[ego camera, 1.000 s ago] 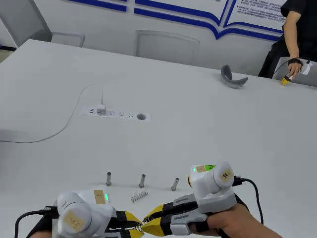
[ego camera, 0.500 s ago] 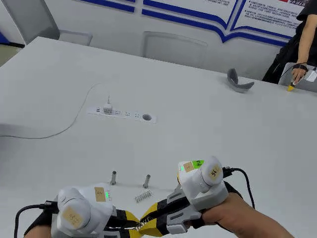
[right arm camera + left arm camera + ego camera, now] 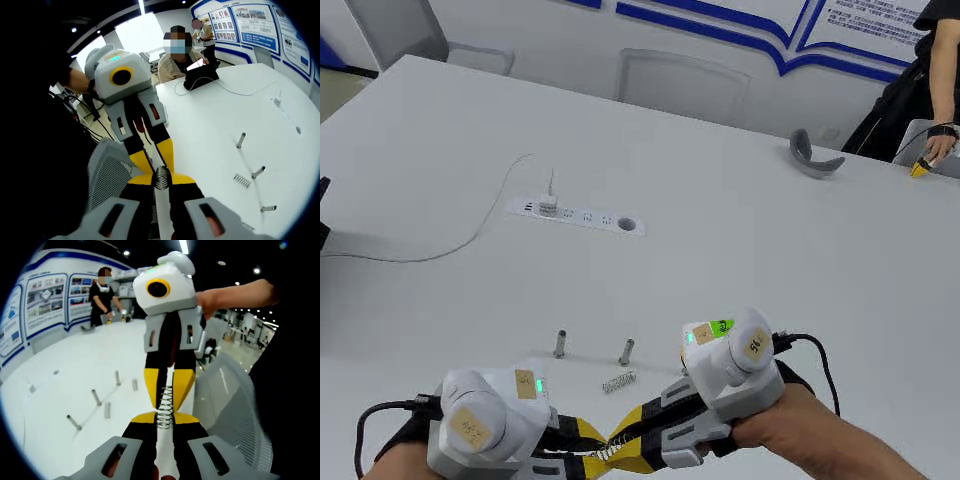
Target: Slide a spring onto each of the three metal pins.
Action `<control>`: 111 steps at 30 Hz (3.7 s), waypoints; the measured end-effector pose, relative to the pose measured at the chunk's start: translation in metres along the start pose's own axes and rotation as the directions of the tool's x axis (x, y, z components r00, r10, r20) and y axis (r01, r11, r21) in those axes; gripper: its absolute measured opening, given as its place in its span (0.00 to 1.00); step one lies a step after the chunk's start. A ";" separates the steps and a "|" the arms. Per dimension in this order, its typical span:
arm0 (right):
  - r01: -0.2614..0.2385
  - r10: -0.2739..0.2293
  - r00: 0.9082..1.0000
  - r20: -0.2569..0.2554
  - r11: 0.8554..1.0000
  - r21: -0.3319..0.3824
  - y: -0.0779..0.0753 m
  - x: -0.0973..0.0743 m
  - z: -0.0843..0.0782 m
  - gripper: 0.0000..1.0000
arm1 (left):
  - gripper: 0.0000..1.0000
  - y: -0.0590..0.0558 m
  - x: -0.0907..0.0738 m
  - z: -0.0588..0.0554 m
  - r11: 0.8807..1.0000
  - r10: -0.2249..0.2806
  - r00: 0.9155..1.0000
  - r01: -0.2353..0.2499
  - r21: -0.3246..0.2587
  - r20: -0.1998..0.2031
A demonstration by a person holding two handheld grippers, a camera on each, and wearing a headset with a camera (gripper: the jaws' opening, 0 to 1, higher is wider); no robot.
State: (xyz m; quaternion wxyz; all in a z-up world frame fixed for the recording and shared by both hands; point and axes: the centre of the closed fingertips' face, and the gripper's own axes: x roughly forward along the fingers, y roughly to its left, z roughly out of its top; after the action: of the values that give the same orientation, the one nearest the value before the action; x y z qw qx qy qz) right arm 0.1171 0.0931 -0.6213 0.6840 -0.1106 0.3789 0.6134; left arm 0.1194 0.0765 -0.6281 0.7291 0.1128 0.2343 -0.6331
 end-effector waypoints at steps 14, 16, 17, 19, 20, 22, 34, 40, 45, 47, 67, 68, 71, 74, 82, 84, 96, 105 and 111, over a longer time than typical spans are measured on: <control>0.033 -0.038 0.998 0.049 0.995 0.094 -0.007 0.007 0.006 0.12 | 0.14 0.016 -0.014 -0.019 0.997 0.037 0.999 -0.035 -0.066 0.017; 0.047 -0.052 0.998 0.048 0.994 0.099 -0.009 0.007 0.006 0.12 | 0.16 0.019 -0.016 -0.022 0.997 0.043 0.999 -0.041 -0.070 0.020; 0.053 -0.059 0.997 0.048 0.993 0.104 -0.011 0.006 0.005 0.12 | 0.16 0.023 -0.018 -0.024 0.995 0.054 0.998 -0.053 -0.087 0.019; 0.066 -0.072 0.996 0.049 0.991 0.116 -0.013 0.005 0.004 0.12 | 0.16 0.030 -0.022 -0.027 0.992 0.074 0.997 -0.071 -0.100 0.025; 0.073 -0.080 0.996 0.048 0.990 0.120 -0.015 0.004 0.003 0.12 | 0.17 0.033 -0.024 -0.028 0.990 0.085 0.996 -0.081 -0.116 0.029; 0.091 -0.098 0.994 0.046 0.987 0.130 -0.020 0.002 0.002 0.12 | 0.18 0.042 -0.029 -0.029 0.984 0.114 0.993 -0.107 -0.145 0.040; 0.216 -0.222 0.975 0.015 0.961 0.174 -0.055 -0.004 -0.004 0.12 | 0.30 0.094 -0.060 -0.042 0.927 0.315 0.949 -0.301 -0.225 0.029; 0.258 -0.266 0.964 0.012 0.944 0.205 -0.071 -0.009 -0.006 0.12 | 0.34 0.106 -0.066 -0.046 0.906 0.361 0.932 -0.345 -0.245 0.021; 0.281 -0.289 0.957 0.005 0.935 0.218 -0.082 -0.012 -0.007 0.12 | 0.38 0.113 -0.068 -0.050 0.893 0.385 0.923 -0.370 -0.257 0.009; 0.299 -0.305 0.952 -0.005 0.928 0.222 -0.088 -0.014 -0.008 0.12 | 0.39 0.114 -0.069 -0.050 0.888 0.392 0.920 -0.375 -0.267 0.008; 0.347 -0.349 0.937 -0.037 0.904 0.250 -0.134 -0.010 0.002 0.12 | 0.51 0.129 -0.078 -0.058 0.850 0.447 0.894 -0.433 -0.301 -0.022; 0.346 -0.348 0.937 -0.037 0.904 0.251 -0.136 -0.009 0.003 0.12 | 0.52 0.129 -0.078 -0.058 0.848 0.450 0.893 -0.436 -0.301 -0.025; 0.347 -0.349 0.936 -0.039 0.902 0.258 -0.144 -0.005 0.008 0.12 | 0.54 0.132 -0.081 -0.060 0.840 0.459 0.888 -0.445 -0.310 -0.030; 0.349 -0.351 0.935 -0.041 0.900 0.260 -0.149 0.000 0.012 0.12 | 0.55 0.134 -0.083 -0.061 0.834 0.465 0.885 -0.451 -0.317 -0.035; 0.350 -0.346 0.936 -0.061 0.907 0.235 -0.162 0.011 0.024 0.12 | 0.60 0.136 -0.084 -0.063 0.833 0.466 0.884 -0.451 -0.320 -0.034; 0.349 -0.344 0.937 -0.061 0.907 0.235 -0.166 0.013 0.027 0.12 | 0.61 0.136 -0.085 -0.064 0.833 0.467 0.884 -0.452 -0.319 -0.035; 0.355 -0.350 0.935 -0.064 0.906 0.231 -0.182 0.031 0.033 0.12 | 0.65 0.140 -0.093 -0.071 0.819 0.481 0.876 -0.467 -0.335 -0.046; 0.369 -0.360 0.929 -0.080 0.902 0.226 -0.190 0.042 0.036 0.12 | 0.65 0.142 -0.096 -0.076 0.812 0.484 0.874 -0.470 -0.347 -0.050; 0.375 -0.366 0.927 -0.086 0.899 0.228 -0.196 0.047 0.037 0.12 | 0.65 0.140 -0.095 -0.079 0.811 0.482 0.875 -0.468 -0.351 -0.053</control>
State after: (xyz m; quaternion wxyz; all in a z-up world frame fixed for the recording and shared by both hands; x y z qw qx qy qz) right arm 0.3102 0.1075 -0.6880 0.7886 -0.1097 0.4360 0.4194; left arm 0.2321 0.2201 -0.6688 0.8764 0.0229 0.2943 -0.3804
